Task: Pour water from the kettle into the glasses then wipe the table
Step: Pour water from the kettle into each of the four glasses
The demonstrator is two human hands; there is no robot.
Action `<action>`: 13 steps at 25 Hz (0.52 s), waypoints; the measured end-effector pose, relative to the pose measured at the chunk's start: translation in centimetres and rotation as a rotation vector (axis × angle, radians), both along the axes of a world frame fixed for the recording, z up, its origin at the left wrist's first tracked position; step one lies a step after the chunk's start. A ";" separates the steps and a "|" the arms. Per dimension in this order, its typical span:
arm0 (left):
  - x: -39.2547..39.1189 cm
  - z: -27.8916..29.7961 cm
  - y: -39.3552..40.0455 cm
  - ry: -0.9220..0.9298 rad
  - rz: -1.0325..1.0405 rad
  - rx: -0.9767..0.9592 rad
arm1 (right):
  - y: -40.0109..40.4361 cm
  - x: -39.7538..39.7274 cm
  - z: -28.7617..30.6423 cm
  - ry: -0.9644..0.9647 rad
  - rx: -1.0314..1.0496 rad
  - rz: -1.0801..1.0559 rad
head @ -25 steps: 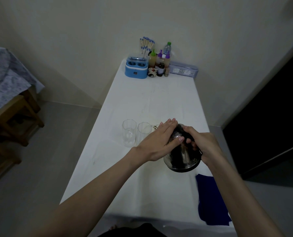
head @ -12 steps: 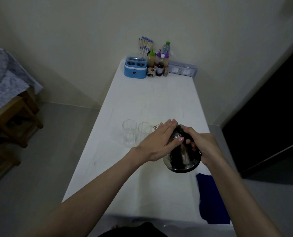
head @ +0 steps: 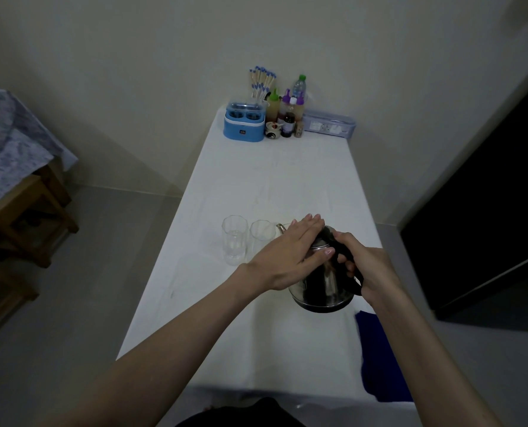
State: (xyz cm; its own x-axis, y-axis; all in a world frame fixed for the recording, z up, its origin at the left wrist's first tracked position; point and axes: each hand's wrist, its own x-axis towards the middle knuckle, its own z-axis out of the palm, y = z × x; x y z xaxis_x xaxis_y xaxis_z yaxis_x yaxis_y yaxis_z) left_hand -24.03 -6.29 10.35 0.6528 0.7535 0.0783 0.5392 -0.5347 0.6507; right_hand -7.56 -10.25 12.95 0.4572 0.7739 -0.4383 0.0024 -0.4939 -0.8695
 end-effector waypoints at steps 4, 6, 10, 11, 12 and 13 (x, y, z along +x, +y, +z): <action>0.2 0.4 0.0 0.004 -0.028 0.073 | -0.6 0.0 -0.5 0.176 0.077 -0.028; 0.4 0.7 -0.1 0.015 -0.036 0.110 | -0.9 0.1 -0.7 0.242 0.102 -0.050; 1.4 1.1 -0.3 0.010 -0.045 0.168 | -1.2 0.8 -0.7 0.271 0.141 -0.057; 1.7 1.2 -0.4 0.001 -0.045 0.167 | -1.2 1.2 -0.6 0.259 0.147 -0.050; 2.1 1.3 -0.4 -0.007 -0.045 0.162 | -1.2 1.6 -0.4 0.239 0.148 -0.042; 2.4 1.2 -0.5 -0.011 -0.047 0.152 | -1.3 2.0 -0.3 0.214 0.143 -0.032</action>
State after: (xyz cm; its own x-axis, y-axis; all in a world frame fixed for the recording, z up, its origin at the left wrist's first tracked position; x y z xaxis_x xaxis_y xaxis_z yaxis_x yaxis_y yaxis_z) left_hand -21.64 -6.76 11.59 0.6853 0.7011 0.1969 0.5043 -0.6519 0.5662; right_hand -5.53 -11.52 12.66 0.3908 0.8218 -0.4147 -0.2032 -0.3624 -0.9096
